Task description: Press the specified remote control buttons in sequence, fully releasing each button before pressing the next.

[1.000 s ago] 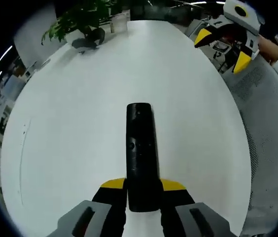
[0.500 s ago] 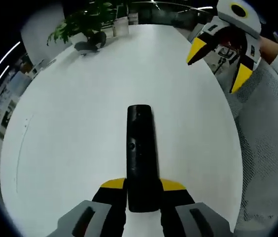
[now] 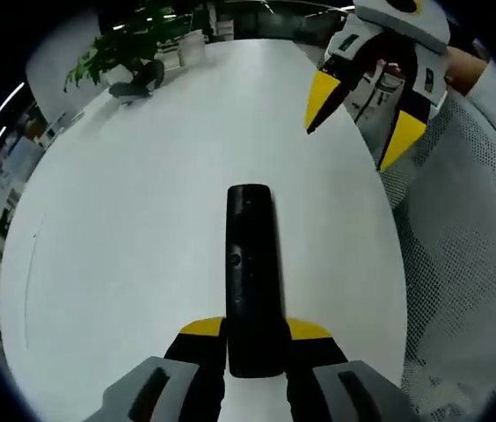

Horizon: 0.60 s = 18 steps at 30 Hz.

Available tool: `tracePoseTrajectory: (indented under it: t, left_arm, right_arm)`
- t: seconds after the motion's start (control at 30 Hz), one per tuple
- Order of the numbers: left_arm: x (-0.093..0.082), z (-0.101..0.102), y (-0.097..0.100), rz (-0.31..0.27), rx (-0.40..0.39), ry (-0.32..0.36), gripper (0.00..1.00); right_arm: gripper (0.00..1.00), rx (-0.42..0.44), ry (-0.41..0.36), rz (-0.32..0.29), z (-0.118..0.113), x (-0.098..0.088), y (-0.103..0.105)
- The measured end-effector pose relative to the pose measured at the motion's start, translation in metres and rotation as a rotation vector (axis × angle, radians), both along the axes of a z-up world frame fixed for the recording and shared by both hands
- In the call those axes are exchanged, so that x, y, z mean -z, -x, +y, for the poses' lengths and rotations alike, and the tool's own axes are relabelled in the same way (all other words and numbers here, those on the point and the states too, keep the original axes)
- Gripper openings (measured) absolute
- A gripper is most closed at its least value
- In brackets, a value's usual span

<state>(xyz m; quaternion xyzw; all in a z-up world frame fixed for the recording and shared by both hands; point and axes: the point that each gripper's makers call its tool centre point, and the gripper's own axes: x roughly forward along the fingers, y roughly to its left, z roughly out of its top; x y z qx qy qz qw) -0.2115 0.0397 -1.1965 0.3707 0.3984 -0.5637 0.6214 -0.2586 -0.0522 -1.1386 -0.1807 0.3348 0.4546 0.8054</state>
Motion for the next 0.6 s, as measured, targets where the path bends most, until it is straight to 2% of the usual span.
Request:
tracePoseTrajectory:
  t: [0.4,0.53,0.6]
  left_arm:
    - [0.0,0.0,0.033,0.005,0.036,0.009,0.23]
    - [0.0,-0.001,0.038,0.002,0.029,-0.003,0.23]
    - [0.0,0.0,0.044,0.002,0.056,-0.009,0.23]
  right_arm:
    - [0.29,-0.061,0.038,0.038,0.001,0.013,0.017]
    - [0.28,-0.089,0.05,0.056,0.006,0.016,0.022]
    - [0.27,-0.106,0.05,0.071,0.008,0.018,0.026]
